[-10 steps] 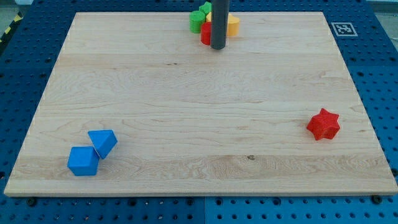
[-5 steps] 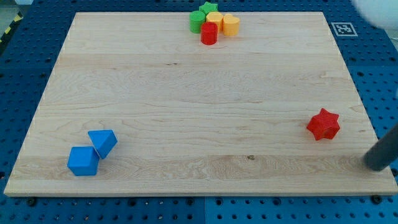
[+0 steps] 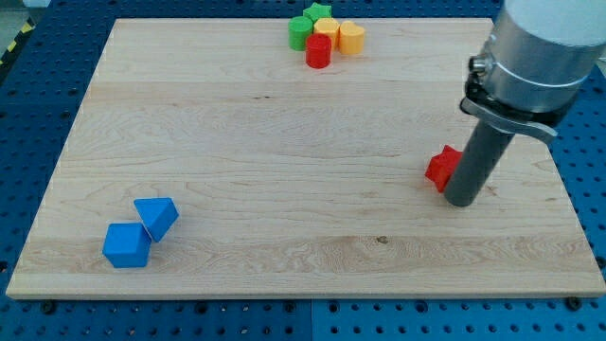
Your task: Push the red star closer to the red circle and yellow heart
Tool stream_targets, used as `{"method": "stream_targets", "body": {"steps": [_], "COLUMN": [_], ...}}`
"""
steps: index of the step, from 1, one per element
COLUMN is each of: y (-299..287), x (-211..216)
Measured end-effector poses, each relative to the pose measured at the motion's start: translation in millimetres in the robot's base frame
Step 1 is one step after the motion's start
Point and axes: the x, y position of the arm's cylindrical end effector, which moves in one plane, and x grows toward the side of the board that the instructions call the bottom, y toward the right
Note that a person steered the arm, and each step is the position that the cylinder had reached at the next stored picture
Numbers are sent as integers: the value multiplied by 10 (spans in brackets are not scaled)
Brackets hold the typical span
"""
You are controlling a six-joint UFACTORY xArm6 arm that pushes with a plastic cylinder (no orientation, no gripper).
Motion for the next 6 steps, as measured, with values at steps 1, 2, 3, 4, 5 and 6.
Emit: {"method": "stream_targets", "body": {"steps": [1, 2, 3, 4, 5, 6], "y": [-205, -180, -45, 1, 23, 206], "x": [-49, -61, -147, -486, -825, -886]}}
